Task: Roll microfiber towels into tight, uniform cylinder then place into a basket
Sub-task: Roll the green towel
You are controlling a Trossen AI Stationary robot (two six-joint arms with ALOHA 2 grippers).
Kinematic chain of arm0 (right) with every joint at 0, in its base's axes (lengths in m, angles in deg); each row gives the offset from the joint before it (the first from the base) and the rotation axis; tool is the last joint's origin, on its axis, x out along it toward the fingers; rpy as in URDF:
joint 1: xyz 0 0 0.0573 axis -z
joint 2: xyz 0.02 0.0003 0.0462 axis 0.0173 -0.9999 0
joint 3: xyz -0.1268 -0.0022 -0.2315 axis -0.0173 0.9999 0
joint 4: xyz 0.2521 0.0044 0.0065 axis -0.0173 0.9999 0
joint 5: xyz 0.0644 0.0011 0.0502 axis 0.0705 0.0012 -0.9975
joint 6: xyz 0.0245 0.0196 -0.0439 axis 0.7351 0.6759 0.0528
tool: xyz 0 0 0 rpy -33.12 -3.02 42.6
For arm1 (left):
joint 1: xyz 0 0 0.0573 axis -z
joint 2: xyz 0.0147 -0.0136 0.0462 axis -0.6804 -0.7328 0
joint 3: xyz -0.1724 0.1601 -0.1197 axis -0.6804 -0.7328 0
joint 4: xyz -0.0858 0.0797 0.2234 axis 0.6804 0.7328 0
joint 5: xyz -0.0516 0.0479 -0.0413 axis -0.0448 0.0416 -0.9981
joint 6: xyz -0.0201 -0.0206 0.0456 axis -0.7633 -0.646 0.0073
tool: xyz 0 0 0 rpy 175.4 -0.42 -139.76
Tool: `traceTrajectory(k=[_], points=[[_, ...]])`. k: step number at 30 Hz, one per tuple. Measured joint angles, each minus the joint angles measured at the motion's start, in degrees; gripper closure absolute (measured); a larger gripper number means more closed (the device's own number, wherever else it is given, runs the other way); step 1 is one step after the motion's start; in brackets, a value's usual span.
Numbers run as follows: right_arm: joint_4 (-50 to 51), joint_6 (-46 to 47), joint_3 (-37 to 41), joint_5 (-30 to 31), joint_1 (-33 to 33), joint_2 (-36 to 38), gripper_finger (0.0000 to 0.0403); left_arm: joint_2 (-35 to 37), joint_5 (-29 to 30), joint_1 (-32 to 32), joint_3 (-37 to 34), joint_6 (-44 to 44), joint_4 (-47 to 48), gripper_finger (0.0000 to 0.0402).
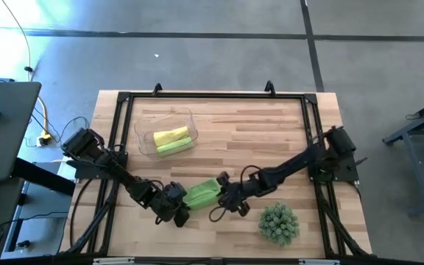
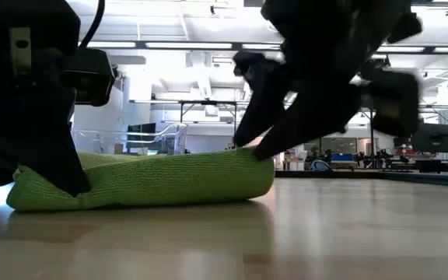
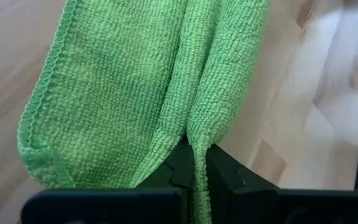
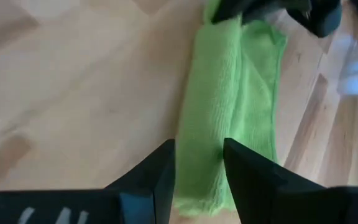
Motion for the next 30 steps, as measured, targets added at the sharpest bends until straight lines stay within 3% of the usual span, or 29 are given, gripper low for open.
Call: traceTrajectory(k=[6,12,14,19,27,30], points=[[-1.11,0.16,-0.03,3.33,2.10,-3.59,0.0274,-0.07,-0.90,-0.13,-0.15,-0.04,-1.22,0.0394],[-2.21,0.93,-0.16,0.52,3.98,-5.12,0.0274,0.12,-0.95,-0.13,-0.15,1.10,-1.39,0.0389],[-2.25,6.35,-0.16,-0.54,4.78,-5.13,0.0274,0.62,-1.67,-0.09,-0.22,1.93,-1.14,0.0377],[-1.57,19.80,-0.16,-13.10,8.59,-5.24,0.0283,3.82,-2.75,0.04,-0.44,7.84,0.35,0.0326],[0.14,32.28,-0.07,-32.01,13.83,-5.33,0.0387,12.16,-2.92,0.15,-0.48,16.45,9.67,0.0258],[0.51,37.17,-0.03,-35.56,14.88,-5.35,0.0393,14.97,-1.05,0.64,-0.48,22.72,8.78,0.0251]])
